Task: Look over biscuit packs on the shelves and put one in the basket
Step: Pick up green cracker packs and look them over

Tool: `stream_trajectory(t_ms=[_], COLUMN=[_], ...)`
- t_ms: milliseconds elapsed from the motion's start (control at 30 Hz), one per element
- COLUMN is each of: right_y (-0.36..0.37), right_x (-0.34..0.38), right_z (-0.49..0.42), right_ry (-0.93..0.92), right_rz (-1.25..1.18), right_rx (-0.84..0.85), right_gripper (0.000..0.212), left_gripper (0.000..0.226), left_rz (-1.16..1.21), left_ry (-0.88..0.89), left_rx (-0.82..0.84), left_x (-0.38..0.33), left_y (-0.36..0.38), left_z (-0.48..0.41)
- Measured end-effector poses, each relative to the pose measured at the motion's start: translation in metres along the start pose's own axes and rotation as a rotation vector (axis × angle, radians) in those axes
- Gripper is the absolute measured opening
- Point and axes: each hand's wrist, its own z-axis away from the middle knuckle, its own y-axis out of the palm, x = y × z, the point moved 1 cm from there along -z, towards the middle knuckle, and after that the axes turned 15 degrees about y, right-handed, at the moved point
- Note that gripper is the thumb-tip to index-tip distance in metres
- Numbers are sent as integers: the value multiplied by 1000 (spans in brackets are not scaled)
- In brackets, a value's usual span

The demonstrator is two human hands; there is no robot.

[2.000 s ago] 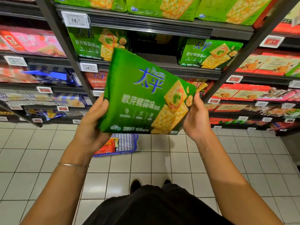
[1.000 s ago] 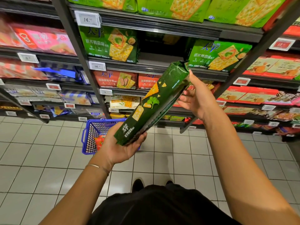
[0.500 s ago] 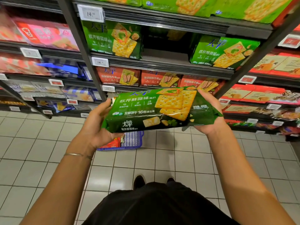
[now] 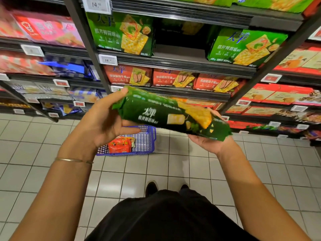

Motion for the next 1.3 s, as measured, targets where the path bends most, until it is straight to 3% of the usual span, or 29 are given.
stream_trajectory(t_ms=[67,200,333,467,533,733,900,1100,1200,1300], right_y=[-7,-8,-2,-1,0,-4,-2,22,25,36], right_x=[11,27,29,24,21,16,9,-34,-49,-52], right_z=[8,10,-1,-5,-10,-14,-20,-40,-33,-25], right_ry=[-69,-133,-217,-229,-205,-177,-131,-58,-20,50], right_rz=[114,249,354,292,256,124,38,-78,-95,-130], right_rx=[62,73,1,-24,-48,-36,-52,75,138,184], right_gripper=[40,46,56,40,45,59,51,44,53,38], left_gripper=[48,76,72,85,87,81,90,89,99,111], left_rz=[20,-105,-516,-768,-906,-1011,-1098,-1165,-1039,-972], left_ry=[122,310,538,753,817,875,853,824,760,768], left_rx=[8,102,162,209,243,279,221,8,202,335], left_x=[1,3,16,32,37,38,36,38,44,64], left_y=[-12,-19,-9,5,11,21,58,113,104,90], left_z=[2,7,20,32,35,36,47,46,43,35])
